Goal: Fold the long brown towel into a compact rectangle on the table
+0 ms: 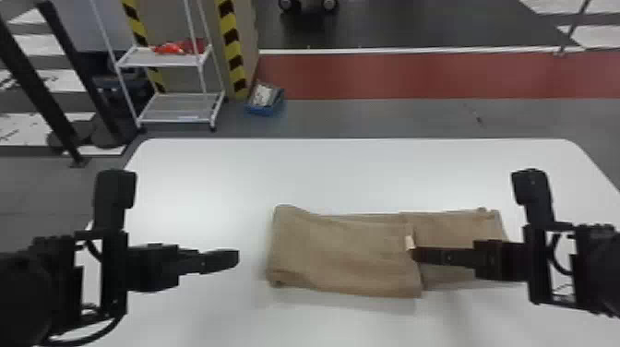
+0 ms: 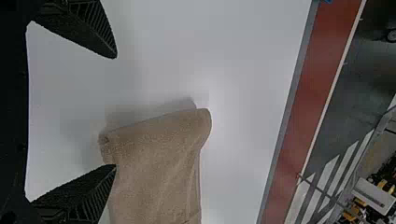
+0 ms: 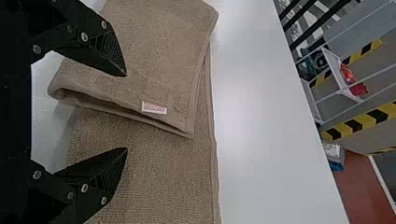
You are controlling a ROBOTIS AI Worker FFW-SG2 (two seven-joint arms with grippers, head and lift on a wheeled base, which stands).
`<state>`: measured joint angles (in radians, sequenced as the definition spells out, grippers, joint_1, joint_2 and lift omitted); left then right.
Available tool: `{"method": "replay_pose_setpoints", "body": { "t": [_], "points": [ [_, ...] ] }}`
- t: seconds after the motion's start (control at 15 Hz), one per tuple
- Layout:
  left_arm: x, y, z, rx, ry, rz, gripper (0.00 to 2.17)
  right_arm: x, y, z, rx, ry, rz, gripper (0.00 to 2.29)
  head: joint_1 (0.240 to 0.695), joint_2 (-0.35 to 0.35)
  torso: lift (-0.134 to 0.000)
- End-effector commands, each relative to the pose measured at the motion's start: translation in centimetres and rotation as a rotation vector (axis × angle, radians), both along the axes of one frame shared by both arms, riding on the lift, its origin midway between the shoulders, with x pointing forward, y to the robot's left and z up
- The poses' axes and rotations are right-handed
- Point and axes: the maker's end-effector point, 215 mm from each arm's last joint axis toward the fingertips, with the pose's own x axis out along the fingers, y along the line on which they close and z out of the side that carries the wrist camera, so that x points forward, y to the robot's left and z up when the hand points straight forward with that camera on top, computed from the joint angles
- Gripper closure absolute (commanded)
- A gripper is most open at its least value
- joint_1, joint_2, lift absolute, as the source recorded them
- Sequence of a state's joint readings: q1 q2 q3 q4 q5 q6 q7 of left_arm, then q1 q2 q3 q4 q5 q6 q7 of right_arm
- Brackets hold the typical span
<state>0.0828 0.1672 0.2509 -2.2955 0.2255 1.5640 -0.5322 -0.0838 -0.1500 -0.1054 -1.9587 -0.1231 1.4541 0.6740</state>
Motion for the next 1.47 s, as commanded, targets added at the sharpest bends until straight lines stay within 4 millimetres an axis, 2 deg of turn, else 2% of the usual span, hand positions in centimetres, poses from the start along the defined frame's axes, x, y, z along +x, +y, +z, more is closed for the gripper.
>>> {"method": "replay_pose_setpoints", "body": {
  "t": [0.0, 0.33, 0.93, 1.13, 1.2, 1.4],
  "points": [
    [-0.2, 0.2, -0.2, 0.002, 0.009, 0.003, 0.04, 0.5, 1.3, -0.2, 0.000, 0.008, 0.021, 0.37, 0.695, 0.065, -0.123],
    [-0.1, 0.6, -0.4, 0.000, 0.015, 0.013, 0.04, 1.4, 3.2, -0.1, -0.021, 0.004, 0.055, 0.41, 0.695, 0.102, -0.123],
    [0.0, 0.8, -0.7, -0.002, 0.022, 0.017, 0.04, 1.1, 3.0, -0.5, -0.034, 0.023, 0.055, 0.41, 0.695, 0.116, -0.123],
    [0.0, 0.9, -0.8, 0.000, 0.025, 0.018, 0.04, 1.0, 3.4, -1.0, -0.044, 0.036, 0.066, 0.44, 0.695, 0.115, -0.123],
    [0.0, 0.9, -0.8, -0.002, 0.025, 0.018, 0.04, 1.1, 3.7, -1.0, -0.043, 0.034, 0.069, 0.50, 0.695, 0.115, -0.123],
    [0.0, 1.0, -0.8, -0.001, 0.026, 0.020, 0.04, 1.2, 4.0, -0.9, -0.050, 0.031, 0.077, 0.51, 0.695, 0.123, -0.123]
  ]
}}
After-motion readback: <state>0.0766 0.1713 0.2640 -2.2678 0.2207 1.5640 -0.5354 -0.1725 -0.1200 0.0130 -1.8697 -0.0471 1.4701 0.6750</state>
